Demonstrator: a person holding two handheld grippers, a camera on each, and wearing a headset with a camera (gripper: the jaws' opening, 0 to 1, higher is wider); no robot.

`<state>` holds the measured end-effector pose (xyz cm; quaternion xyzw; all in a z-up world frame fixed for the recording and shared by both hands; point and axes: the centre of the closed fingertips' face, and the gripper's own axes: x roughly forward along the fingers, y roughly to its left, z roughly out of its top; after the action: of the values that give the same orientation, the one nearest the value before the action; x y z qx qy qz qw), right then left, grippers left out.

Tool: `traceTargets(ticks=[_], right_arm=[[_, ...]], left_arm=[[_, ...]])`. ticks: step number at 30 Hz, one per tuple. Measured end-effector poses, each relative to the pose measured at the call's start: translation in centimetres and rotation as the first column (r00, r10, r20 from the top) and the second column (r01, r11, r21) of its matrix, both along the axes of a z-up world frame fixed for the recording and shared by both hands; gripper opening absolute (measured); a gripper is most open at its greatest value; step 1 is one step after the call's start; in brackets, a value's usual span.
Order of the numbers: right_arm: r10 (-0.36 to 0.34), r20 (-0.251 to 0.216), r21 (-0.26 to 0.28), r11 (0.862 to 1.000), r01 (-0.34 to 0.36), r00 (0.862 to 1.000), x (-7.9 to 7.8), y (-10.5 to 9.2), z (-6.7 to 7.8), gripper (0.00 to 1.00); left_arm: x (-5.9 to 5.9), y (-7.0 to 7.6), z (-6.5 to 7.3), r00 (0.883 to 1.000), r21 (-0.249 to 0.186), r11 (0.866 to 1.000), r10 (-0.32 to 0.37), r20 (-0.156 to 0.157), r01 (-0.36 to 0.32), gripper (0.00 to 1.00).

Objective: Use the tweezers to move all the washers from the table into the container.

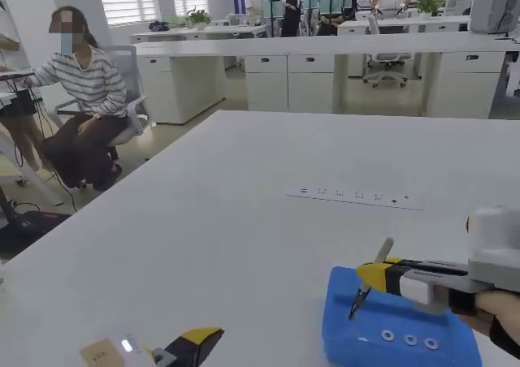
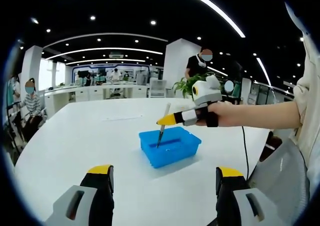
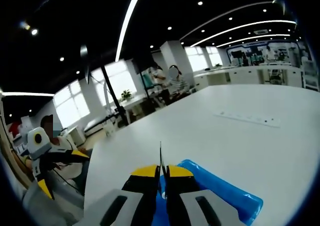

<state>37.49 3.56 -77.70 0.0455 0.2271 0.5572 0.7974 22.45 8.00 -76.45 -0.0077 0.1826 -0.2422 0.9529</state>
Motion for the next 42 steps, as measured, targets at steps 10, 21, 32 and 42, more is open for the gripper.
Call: traceTargets(ticks=[10, 21, 32, 42], right_arm=[[0.000, -0.006, -0.041, 0.999, -0.001, 1.000, 1.2, 0.4, -1.6, 0.02], [0.018, 0.001, -0.076, 0.997, -0.018, 1.000, 1.0, 0.8, -2.6, 0.02], [0.089, 0.063, -0.111, 0.990, -0.081, 0.994, 0.1, 1.3, -2.8, 0.02], [0.110, 0.144, -0.111, 0.989, -0.095, 0.983, -0.3, 0.9, -1.3, 0.02]], left_arm=[[0.0, 0.0, -0.1, 1.000, 0.003, 1.000, -0.003, -0.003, 0.003, 0.85], [0.1, -0.3, 0.5, 1.000, -0.036, 0.999, 0.000, 0.020, 0.001, 0.88], [0.0, -0.3, 0.2, 1.000, -0.022, 1.000, -0.006, 0.010, 0.006, 0.87], [0.1, -0.5, 0.3, 1.000, -0.030, 0.999, -0.011, 0.009, 0.012, 0.88]])
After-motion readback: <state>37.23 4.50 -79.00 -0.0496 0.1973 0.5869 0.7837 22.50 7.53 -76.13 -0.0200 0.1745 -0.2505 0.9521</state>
